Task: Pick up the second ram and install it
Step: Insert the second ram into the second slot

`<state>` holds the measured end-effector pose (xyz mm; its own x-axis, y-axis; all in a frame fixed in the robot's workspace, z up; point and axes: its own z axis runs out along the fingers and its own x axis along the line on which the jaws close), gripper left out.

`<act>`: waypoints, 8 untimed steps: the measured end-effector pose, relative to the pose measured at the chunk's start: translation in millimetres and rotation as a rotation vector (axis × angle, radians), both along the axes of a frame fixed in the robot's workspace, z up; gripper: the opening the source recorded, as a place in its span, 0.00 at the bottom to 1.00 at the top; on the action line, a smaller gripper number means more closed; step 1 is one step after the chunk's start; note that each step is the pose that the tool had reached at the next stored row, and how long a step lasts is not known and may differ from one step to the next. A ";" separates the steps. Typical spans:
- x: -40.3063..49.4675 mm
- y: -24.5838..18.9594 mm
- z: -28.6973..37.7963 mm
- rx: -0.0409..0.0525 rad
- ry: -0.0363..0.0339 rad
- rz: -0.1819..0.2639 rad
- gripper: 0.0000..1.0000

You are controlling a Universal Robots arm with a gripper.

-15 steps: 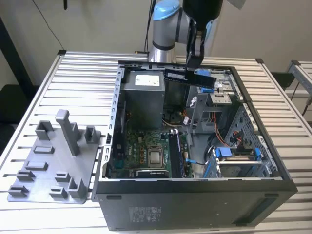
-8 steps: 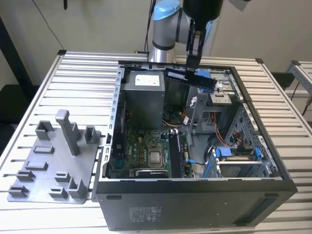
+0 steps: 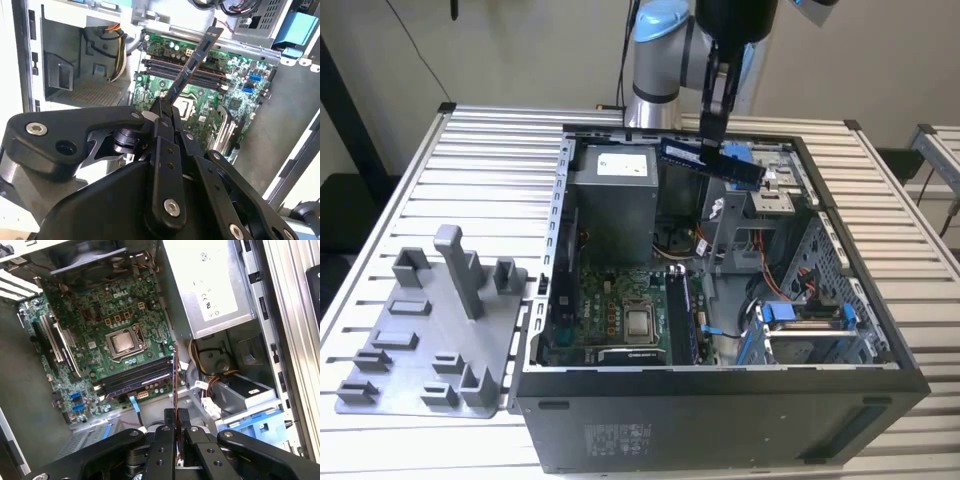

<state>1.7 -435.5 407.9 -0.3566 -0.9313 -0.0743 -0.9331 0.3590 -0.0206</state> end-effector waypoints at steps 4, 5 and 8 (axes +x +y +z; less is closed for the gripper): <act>0.0 0.0 0.0 0.0000 -0.0001 -0.010 0.14; 0.0 0.0 0.0 0.0000 0.0000 -0.011 0.14; 0.0 0.0 0.0 -0.0001 0.0000 -0.011 0.14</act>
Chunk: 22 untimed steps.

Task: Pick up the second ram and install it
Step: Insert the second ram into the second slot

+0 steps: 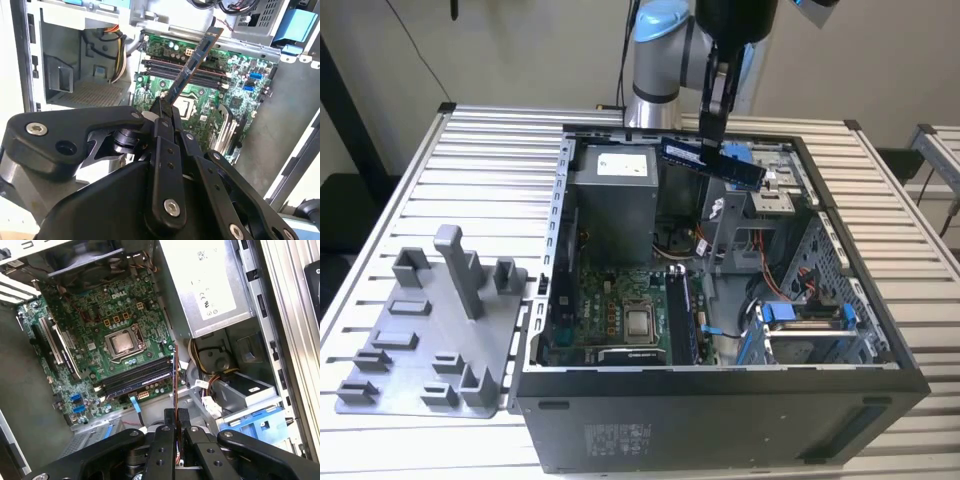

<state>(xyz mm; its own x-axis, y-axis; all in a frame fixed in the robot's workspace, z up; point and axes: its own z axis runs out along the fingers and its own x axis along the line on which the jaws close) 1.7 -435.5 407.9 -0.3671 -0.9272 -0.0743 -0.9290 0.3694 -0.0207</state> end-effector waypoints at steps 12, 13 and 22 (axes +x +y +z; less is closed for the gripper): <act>0.0 0.0 -0.1 0.0000 0.0001 -0.075 0.14; 0.0 0.0 -0.1 -0.0001 0.0000 -0.075 0.14; 0.0 0.0 -0.6 0.0000 0.0000 -0.138 0.14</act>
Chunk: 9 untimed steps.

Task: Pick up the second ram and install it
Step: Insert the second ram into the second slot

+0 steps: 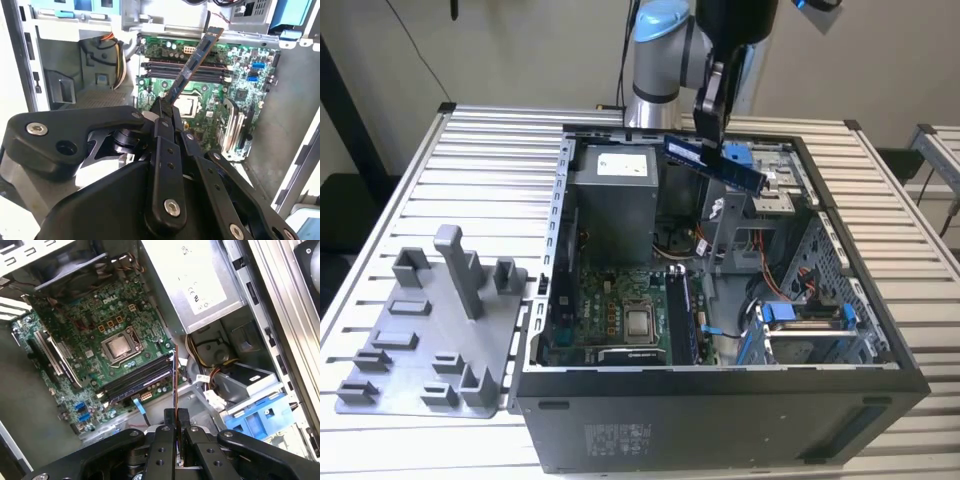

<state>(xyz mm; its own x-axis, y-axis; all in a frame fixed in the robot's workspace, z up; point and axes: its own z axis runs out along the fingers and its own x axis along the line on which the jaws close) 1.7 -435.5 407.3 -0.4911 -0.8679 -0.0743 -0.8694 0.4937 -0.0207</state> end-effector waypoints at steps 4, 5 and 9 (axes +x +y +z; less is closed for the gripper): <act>0.0 0.0 -0.2 0.0001 0.0000 -0.064 0.14; 0.0 0.0 -0.2 0.0000 0.0000 -0.079 0.14; 0.0 0.0 -0.4 0.0000 0.0000 -0.139 0.14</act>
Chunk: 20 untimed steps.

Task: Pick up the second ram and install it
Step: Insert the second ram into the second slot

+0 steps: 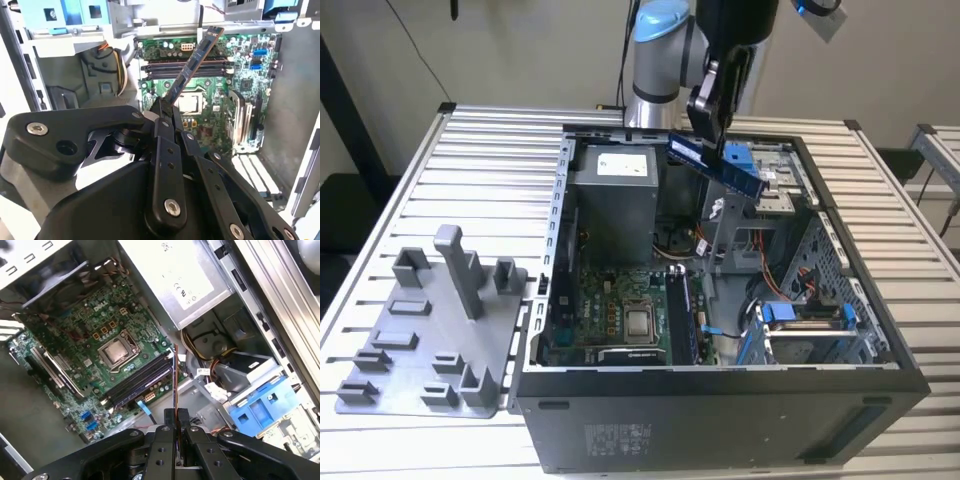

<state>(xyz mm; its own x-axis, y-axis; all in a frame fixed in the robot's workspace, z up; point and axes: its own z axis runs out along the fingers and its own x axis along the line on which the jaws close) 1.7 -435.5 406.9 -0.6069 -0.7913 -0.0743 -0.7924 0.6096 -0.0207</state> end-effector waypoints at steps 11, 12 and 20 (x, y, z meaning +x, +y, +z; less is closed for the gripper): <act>0.0 0.0 -0.1 -0.0005 0.0000 -0.100 0.14; 0.0 0.0 -0.1 -0.0005 0.0000 -0.109 0.14; 0.0 0.0 -0.1 -0.0007 0.0000 -0.180 0.14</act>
<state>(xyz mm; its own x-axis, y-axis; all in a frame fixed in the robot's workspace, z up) 1.7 -435.5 406.8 -0.7390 -0.6696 -0.0738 -0.6701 0.7419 -0.0211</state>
